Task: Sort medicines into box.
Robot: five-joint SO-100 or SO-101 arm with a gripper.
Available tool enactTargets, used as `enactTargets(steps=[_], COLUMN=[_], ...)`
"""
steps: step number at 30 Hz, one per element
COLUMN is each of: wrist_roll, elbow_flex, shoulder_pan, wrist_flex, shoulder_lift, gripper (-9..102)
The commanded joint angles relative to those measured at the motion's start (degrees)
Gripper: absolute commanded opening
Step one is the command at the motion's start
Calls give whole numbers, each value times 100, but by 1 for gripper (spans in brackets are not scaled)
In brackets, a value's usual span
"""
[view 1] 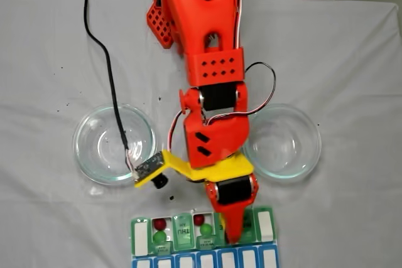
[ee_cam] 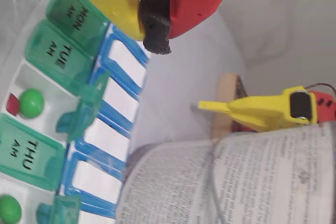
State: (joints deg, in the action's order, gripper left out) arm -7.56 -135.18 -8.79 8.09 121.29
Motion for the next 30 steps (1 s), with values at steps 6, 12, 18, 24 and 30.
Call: enactTargets(steps=[6,12,18,24,30], wrist_roll=[237,264,123,-62,-237], elbow_flex=[554,932,861,1195,1336], shoulder_pan=[316,571,554,527,501], wrist_flex=[475,633,510,-501,-1239], shoulder_lift=[-105,-633,-712,-861,-853], gripper=[0,0,0,0,0])
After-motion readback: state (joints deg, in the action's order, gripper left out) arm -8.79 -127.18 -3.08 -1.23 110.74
